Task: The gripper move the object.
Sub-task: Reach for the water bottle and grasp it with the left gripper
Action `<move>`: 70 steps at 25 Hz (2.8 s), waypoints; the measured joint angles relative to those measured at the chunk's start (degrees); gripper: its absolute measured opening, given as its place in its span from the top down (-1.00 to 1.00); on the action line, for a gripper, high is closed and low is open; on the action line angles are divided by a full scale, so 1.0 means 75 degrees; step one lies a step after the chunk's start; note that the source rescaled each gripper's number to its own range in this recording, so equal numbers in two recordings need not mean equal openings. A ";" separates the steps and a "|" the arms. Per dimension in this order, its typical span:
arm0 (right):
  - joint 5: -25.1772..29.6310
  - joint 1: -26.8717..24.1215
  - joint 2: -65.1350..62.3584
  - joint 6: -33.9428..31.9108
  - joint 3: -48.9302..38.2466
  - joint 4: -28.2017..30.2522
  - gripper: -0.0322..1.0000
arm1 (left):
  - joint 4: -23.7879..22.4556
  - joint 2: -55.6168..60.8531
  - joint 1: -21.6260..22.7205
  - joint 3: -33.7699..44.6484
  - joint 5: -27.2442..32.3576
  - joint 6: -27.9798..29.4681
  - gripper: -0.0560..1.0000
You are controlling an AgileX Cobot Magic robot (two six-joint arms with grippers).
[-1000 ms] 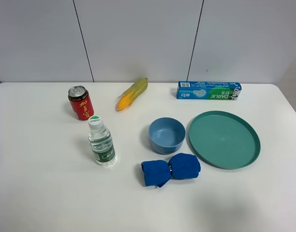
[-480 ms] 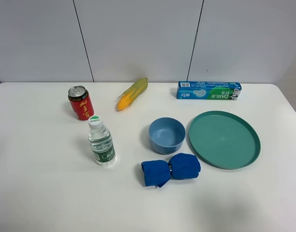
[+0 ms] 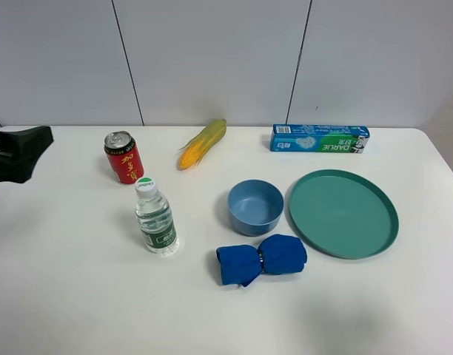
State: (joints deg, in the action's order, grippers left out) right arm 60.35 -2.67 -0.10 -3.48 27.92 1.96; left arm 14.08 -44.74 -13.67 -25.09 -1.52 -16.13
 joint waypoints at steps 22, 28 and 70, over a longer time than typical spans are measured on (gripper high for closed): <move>0.0000 0.0000 0.0000 0.0000 0.0000 0.0000 -1.00 | -0.0021 -0.2019 -0.1904 0.0101 -0.2262 0.0007 -0.42; 0.0000 0.0000 0.0000 0.0000 0.0000 0.0000 -1.00 | -0.0051 -0.2028 -0.1904 0.1016 -0.3224 0.0572 -0.42; 0.0000 0.0000 0.0000 0.0000 0.0000 0.0000 -1.00 | -0.3766 -0.2028 -0.1904 0.2008 -0.3830 0.3078 -0.40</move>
State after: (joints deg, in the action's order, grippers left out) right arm 60.35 -2.67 -0.10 -3.48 27.92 1.96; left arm -14.16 -59.95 -27.95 -10.03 -30.24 6.96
